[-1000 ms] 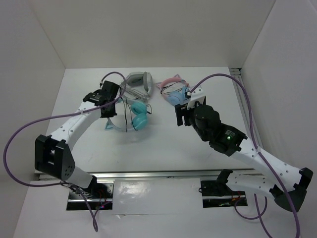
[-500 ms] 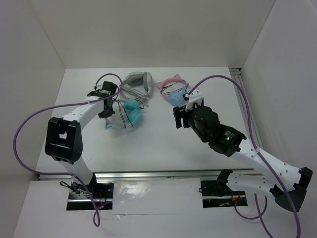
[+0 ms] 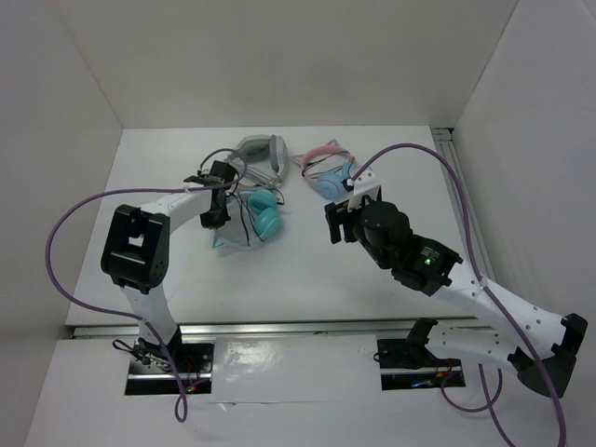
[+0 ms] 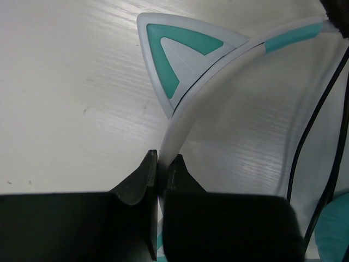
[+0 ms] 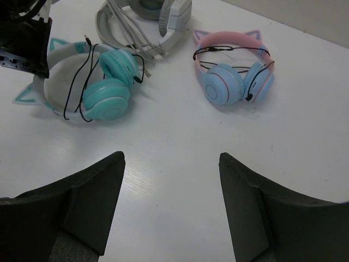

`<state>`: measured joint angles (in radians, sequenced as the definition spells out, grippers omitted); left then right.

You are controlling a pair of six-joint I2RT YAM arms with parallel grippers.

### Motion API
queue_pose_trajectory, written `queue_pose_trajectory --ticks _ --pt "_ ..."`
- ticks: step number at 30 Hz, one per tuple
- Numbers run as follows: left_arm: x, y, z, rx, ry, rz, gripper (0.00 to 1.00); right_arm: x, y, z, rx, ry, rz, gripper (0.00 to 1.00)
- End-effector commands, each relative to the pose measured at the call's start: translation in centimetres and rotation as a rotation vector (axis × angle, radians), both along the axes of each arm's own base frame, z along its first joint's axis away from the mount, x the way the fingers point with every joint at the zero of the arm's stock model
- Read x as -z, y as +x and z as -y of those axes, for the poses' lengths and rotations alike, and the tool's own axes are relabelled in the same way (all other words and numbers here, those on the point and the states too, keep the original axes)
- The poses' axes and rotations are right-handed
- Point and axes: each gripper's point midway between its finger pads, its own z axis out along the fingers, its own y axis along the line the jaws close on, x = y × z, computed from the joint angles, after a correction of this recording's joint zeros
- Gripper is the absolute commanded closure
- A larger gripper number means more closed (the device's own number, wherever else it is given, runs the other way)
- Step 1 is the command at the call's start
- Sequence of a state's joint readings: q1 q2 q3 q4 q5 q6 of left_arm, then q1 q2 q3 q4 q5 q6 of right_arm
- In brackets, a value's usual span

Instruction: Wrap the headphones

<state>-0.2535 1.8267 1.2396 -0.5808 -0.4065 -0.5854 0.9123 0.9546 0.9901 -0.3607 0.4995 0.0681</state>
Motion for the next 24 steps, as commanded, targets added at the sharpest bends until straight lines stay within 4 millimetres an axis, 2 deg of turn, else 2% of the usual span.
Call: queue_pose_trajectory --ticks 1,5,8,12,14,16,17,21,23,24 --pt "1.4 -1.4 0.8 0.052 0.035 -0.090 1.00 -0.5 -0.3 0.2 -0.001 0.014 0.017 0.23" --pt "1.7 -2.1 1.2 0.079 0.045 -0.112 1.00 -0.9 -0.3 0.2 -0.001 0.021 0.023 0.23" --pt "1.1 -2.7 0.8 0.079 0.077 -0.112 1.00 -0.9 -0.3 0.2 -0.001 0.021 0.023 0.23" --pt "0.9 -3.4 0.6 0.078 0.101 -0.125 0.85 -0.9 -0.3 0.2 -0.001 0.021 0.023 0.23" --pt "0.8 -3.6 0.5 0.072 0.126 -0.125 0.69 -0.9 -0.3 0.2 -0.001 0.021 0.023 0.23" --pt "0.2 -3.9 0.7 0.054 0.126 -0.116 0.65 -0.9 -0.3 0.2 -0.001 0.021 0.023 0.23" --pt "0.1 -4.2 0.9 0.063 0.126 -0.114 0.57 -1.1 -0.4 0.4 -0.001 0.028 0.028 0.23" --pt "-1.8 -4.4 1.1 0.045 0.090 -0.054 0.44 -1.3 -0.5 0.3 -0.010 0.030 0.026 0.22" --pt "-3.2 -4.1 1.7 0.056 0.062 -0.005 0.41 -1.4 -0.5 0.3 -0.010 0.030 0.026 0.20" --pt "-3.5 -4.0 1.7 0.055 0.058 0.005 0.34 -1.7 -0.6 0.1 -0.020 0.039 0.029 0.20"
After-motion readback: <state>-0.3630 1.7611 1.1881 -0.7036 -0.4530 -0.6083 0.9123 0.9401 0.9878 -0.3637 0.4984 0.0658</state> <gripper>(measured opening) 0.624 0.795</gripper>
